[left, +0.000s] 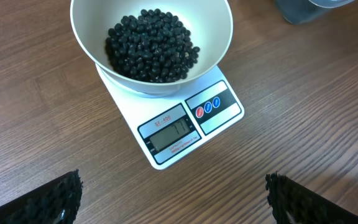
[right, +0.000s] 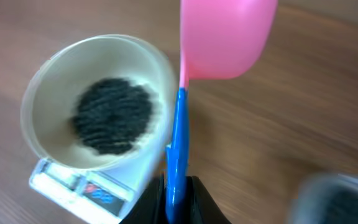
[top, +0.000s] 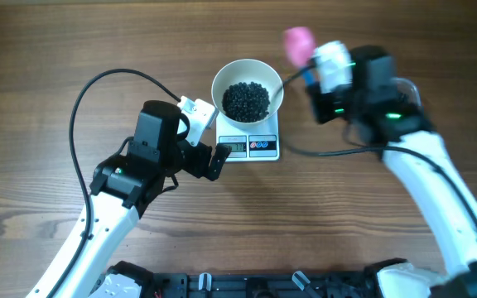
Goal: Scoop item into bowl and weigh 150g on scale
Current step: 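Move the empty pink scoop right back to the bean tub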
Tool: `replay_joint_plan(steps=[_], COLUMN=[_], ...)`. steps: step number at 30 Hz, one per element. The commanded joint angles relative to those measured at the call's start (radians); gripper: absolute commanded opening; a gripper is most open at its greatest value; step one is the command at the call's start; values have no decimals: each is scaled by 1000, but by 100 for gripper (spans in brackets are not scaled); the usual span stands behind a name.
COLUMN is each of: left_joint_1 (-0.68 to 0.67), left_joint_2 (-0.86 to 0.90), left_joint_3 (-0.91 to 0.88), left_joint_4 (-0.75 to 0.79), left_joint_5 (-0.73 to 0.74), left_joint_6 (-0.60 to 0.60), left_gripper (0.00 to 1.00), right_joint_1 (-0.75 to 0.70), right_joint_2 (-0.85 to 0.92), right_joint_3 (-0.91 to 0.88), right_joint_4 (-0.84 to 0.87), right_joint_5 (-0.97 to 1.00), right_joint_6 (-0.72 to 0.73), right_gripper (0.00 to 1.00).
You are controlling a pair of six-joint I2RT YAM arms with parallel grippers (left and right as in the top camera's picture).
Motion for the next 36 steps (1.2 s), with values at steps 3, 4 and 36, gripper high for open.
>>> replay_joint_plan(steps=[3,4,36], left_joint_1=[-3,-3,-3], left_joint_2=[8,8,8], left_joint_3=[-5,-5,-5], left_joint_4=[0,0,0], left_joint_5=[9,8,8], left_joint_6=[11,11,11], left_gripper=[100,100,100], right_joint_1=[-251,-309,-501], right_joint_2=[-91,-96,160], right_joint_3=[26,26,21], right_joint_4=[-110,-146,-305], right_joint_5=[-4,7,192], right_joint_6=[-40,-68,-336], right_gripper=[4,4,4])
